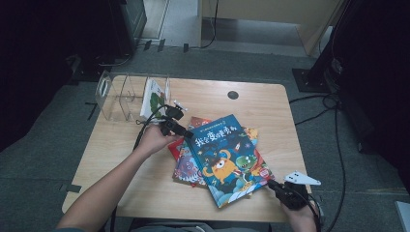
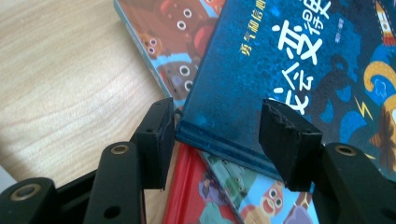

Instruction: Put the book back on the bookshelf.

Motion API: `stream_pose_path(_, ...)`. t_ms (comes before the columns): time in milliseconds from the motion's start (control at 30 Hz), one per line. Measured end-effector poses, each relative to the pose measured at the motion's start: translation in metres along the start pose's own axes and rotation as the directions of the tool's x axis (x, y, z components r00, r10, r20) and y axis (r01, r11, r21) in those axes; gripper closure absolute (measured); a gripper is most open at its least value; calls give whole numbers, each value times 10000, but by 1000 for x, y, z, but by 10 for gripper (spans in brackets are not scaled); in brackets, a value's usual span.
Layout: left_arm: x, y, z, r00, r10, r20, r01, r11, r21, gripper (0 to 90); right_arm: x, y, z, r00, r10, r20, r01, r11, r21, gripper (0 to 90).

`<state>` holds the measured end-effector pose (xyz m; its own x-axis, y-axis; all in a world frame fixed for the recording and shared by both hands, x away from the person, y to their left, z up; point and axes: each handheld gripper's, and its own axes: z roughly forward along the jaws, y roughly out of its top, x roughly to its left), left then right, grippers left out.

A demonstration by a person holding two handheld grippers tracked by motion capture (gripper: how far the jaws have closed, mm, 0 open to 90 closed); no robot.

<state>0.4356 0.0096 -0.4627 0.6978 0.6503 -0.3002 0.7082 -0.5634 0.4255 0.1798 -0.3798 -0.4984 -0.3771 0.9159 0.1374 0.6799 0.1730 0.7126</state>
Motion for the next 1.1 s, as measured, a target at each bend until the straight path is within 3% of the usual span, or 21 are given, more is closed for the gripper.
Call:
stream_pose_path(167, -6, -6, -1, 9994, 287, -179, -285, 9995, 133, 470, -5, 2, 2, 9997, 218, 85, -217, 9997, -63, 888)
stream_pose_path(233, -6, -11, -1, 9998, 86, -179, -87, 9999, -51, 473, -7, 3, 3, 9995, 318, 44, -318, 9994, -126, 888)
stream_pose_path(367, -1, -19, -6, 9978, -579, 311, 585, 9981, -194, 488, -10, 5, 5, 9990, 421, 120, -419, 9990, -182, 881)
stream_pose_path(667, -9, -39, -14, 9960, -848, 271, 852, 9963, -146, 484, -22, 12, 12, 9941, 1085, 41, -1083, 9937, -305, 900)
stream_pose_path(1100, -14, -73, -25, 9876, -1382, 748, 1418, 9888, -457, 471, -29, 27, 26, 9933, 1132, 223, -1120, 9926, -475, 900)
